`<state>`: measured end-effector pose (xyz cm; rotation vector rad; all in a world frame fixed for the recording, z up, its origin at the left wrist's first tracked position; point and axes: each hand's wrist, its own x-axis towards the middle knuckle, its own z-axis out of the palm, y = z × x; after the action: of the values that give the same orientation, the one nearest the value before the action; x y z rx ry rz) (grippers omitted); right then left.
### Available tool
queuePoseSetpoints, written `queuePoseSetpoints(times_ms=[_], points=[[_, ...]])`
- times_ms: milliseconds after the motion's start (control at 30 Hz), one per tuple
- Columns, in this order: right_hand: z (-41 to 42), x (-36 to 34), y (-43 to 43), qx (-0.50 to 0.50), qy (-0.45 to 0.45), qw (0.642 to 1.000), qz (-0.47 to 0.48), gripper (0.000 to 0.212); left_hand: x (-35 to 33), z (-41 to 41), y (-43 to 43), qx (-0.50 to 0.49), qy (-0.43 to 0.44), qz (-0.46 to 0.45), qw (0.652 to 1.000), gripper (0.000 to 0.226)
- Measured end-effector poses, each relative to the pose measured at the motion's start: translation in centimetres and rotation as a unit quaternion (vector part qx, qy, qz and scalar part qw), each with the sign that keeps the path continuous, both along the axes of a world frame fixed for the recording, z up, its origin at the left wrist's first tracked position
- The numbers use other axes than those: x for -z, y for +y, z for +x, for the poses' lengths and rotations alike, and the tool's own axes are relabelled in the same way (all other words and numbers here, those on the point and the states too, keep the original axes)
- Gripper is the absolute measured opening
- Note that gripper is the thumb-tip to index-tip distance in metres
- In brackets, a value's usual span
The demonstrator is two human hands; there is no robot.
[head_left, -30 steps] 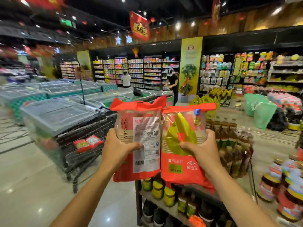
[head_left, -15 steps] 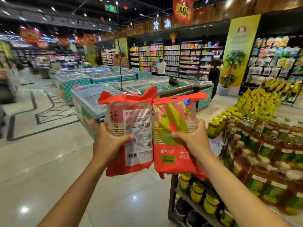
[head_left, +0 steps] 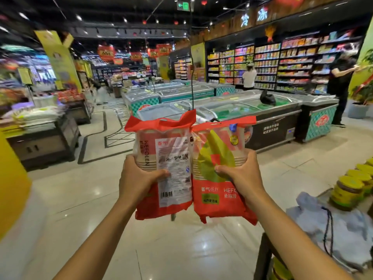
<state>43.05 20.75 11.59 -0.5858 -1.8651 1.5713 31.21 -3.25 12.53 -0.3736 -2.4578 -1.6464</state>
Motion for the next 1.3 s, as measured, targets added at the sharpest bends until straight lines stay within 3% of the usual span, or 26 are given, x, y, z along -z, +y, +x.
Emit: queuePoseSetpoints(times_ms=[467, 1300], points=[[-14.7, 0.3, 7.9, -0.083, 0.006, 0.996, -0.033, 0.078, 0.7, -12.2, 6.4, -0.063, 0.001, 0.008, 0.998, 0.087], [-46.5, 1.2, 14.5, -0.031, -0.017, 0.999, 0.016, 0.067, 3.7, -46.2, 13.4, -0.035, -0.019, 0.040, 0.998, 0.087]])
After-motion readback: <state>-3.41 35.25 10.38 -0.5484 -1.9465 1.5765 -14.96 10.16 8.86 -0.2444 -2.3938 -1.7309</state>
